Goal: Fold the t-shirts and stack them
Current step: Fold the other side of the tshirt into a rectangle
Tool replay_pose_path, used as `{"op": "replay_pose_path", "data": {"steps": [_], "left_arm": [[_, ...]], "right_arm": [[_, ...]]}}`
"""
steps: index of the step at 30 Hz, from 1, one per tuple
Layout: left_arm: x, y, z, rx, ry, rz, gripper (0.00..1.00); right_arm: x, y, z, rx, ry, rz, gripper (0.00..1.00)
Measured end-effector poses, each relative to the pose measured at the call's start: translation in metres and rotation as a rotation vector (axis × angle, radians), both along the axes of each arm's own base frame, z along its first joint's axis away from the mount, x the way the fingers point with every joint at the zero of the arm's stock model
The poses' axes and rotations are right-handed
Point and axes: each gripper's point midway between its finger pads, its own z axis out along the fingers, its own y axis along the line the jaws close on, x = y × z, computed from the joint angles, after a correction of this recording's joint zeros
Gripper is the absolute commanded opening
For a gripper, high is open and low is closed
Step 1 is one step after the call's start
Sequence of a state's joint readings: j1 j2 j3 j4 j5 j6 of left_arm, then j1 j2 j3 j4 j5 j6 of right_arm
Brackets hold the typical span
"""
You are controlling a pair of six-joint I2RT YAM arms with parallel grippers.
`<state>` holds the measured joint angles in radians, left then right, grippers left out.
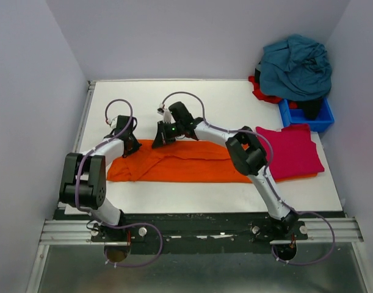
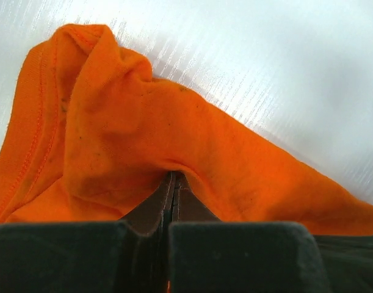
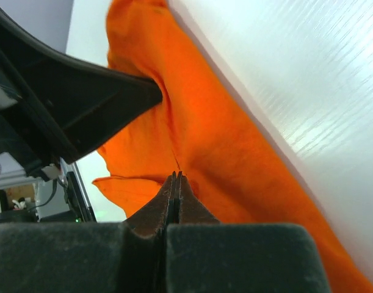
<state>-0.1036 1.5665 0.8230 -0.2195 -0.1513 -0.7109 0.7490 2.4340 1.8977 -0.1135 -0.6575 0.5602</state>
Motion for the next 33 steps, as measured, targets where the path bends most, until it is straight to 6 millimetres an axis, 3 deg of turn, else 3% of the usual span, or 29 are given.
{"op": "replay_pose_path", "data": {"steps": [6,9,20,26,33], "left_arm": [[0.006,0.002,-0.003,0.008,0.018,0.004,0.0],[0.01,0.002,-0.005,0.012,0.039,0.002,0.0],[0.011,0.002,-0.005,0.016,0.049,-0.001,0.0],[0.008,0.003,-0.001,0.016,0.044,-0.002,0.0],[0.008,0.004,0.019,0.009,-0.01,-0.001,0.0]], "right_arm": [[-0.035,0.005,-0.024,-0.021,0.079,0.063,0.01],[-0.054,-0.004,-0.04,-0.033,0.13,0.087,0.01],[-0.112,-0.059,-0.02,-0.067,0.142,0.152,0.01],[-0.105,-0.054,-0.001,-0.048,0.083,0.161,0.01],[-0.066,-0.033,0.013,-0.065,-0.005,0.084,0.01]]}}
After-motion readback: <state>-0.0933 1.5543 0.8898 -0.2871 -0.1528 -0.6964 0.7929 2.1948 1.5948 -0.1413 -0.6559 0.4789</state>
